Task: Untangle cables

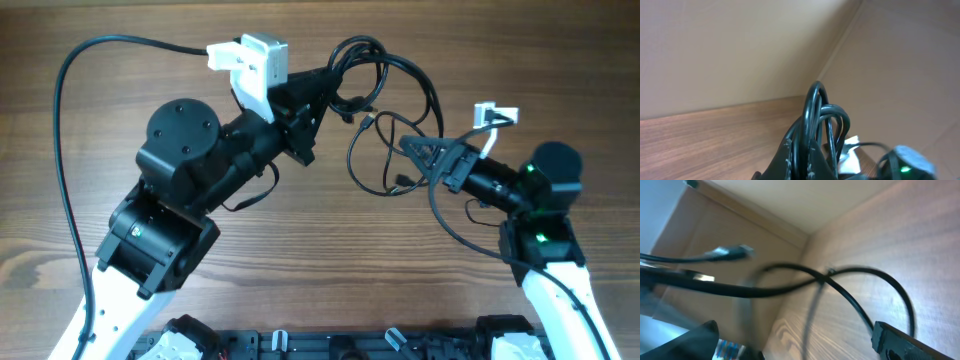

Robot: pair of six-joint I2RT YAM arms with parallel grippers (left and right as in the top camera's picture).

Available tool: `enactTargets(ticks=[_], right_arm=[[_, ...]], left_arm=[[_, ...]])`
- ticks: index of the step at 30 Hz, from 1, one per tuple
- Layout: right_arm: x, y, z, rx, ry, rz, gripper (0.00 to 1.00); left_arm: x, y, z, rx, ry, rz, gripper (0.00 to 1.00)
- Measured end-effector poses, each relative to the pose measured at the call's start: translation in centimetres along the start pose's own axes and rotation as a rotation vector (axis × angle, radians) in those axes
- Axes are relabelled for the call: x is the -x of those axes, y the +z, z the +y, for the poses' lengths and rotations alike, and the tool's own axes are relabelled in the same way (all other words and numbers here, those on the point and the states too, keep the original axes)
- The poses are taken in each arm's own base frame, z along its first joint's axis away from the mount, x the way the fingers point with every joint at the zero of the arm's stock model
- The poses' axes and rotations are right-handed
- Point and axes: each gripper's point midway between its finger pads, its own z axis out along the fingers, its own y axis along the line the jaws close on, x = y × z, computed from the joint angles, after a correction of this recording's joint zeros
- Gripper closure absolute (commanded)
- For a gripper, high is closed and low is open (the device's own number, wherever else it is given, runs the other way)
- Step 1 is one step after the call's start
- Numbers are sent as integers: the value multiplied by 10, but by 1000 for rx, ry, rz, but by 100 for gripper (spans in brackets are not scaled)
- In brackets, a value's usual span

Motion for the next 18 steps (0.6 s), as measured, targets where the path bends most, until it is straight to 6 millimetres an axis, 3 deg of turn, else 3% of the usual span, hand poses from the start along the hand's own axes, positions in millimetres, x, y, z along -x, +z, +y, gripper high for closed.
enactTargets(ticks=[5,9,12,18], right_arm=[[-7,10,-25,-37,46,43,12],[-8,11,-29,-43,47,50,17],[-8,11,-29,-42,35,51,21],[-8,11,-29,-41,11,51,46]], left_arm=[[2,0,-1,-2,-29,-6,96],[6,0,7,40,-29,-30,96],[14,-3,23,138,-30,-77,96],[26,-12,37,234,-31,-139,96]])
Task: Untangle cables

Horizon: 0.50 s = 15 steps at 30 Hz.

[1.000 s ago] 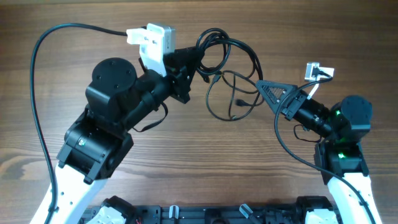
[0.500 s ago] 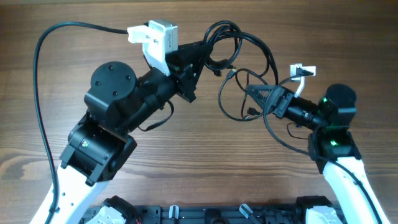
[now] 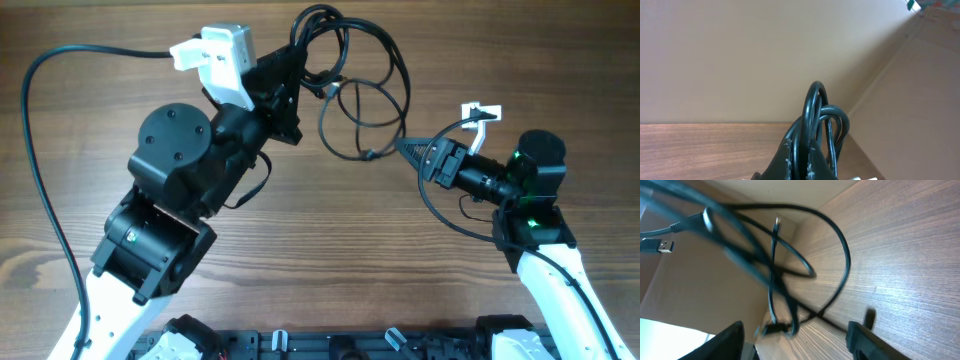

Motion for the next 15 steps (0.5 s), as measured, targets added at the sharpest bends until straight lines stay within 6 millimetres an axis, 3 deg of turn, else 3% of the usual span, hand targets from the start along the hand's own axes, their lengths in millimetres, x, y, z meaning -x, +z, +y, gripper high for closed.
enactTargets(ticks=[2,4,9,15], right_arm=[[0,0,0,0,-5,0,51],[0,0,0,0,-7,0,50],[0,0,0,0,-51,0,25],[1,0,-1,-3,-139,-3,23]], left_arm=[[2,0,2,12,0,-9,96],[2,0,3,17,-9,-11,96],[3,0,3,21,-47,-14,96],[5,-3,2,17,-57,-20,96]])
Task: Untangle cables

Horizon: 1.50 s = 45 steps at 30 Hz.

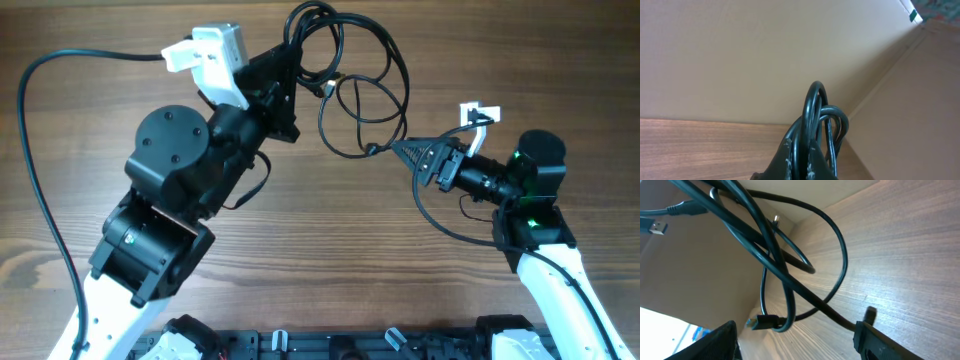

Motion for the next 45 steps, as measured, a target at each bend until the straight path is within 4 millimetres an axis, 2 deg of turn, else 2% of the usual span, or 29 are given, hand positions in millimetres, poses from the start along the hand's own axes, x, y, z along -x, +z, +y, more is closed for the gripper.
enactTargets(ticks=[4,8,13,16,22,25,28,31,33,35,37,40,45], right_arm=[[2,0,-2,-15,-21,-11,24],[4,0,-5,-33,-85,-23,30],[5,0,-7,-43,-224,-26,46],[6,0,-7,-46,-275,-27,68],[8,0,-5,-41,-325,-35,75],[8,0,-4,-36,-328,-32,93],[6,0,-2,-21,-331,-24,95],[3,0,1,1,-300,-11,95],[1,0,3,11,-269,-3,95],[-5,0,1,11,-220,19,95],[-10,0,-3,1,-181,37,96],[-21,-1,-12,-33,-111,76,96],[-35,-4,-37,-156,-14,104,96]], left_arm=[[4,-6,-3,-11,-4,-11,96],[7,-11,-6,-22,-18,-18,96],[9,-13,-6,-25,-21,-20,96],[8,-14,-10,-47,-24,-11,96],[3,-15,-19,-97,-47,20,96],[1,-15,-22,-115,-53,31,96],[1,-15,-21,-108,-53,29,96],[1,-14,-4,-15,-56,15,96],[3,-15,20,114,-54,-17,96],[13,-20,49,280,-46,-92,96],[22,-26,64,374,-42,-146,96],[39,-44,93,566,-32,-261,96],[55,-70,118,760,-23,-380,96]])
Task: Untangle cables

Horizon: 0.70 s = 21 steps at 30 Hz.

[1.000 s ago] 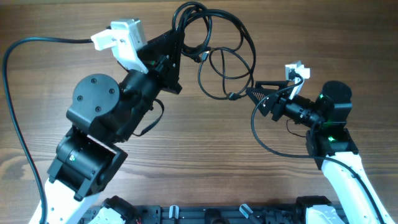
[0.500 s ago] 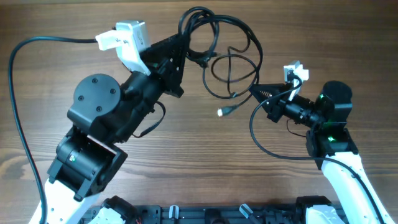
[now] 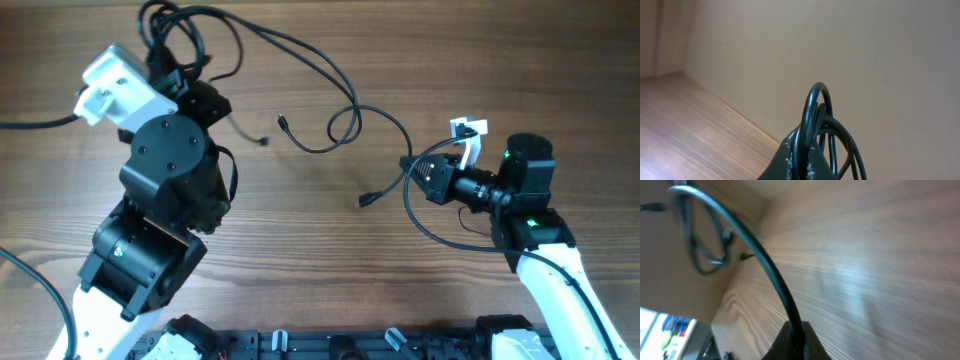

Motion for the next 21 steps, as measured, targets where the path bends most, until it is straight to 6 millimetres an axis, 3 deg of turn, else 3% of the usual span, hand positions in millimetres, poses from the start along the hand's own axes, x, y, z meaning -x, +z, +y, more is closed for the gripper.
enactTargets(ticks=[9,14,18,21], right_arm=[[-31,-11,-61,-335,161,55,95],[-32,-16,-73,-405,181,44,95],[-12,-12,-67,-372,236,-45,62],[8,-8,-51,-280,269,-110,44]], left_arm=[[10,-1,13,76,-10,-57,96],[9,0,10,60,-22,-47,96],[-4,0,1,2,-11,16,96],[-18,-1,-5,-45,-17,83,96]])
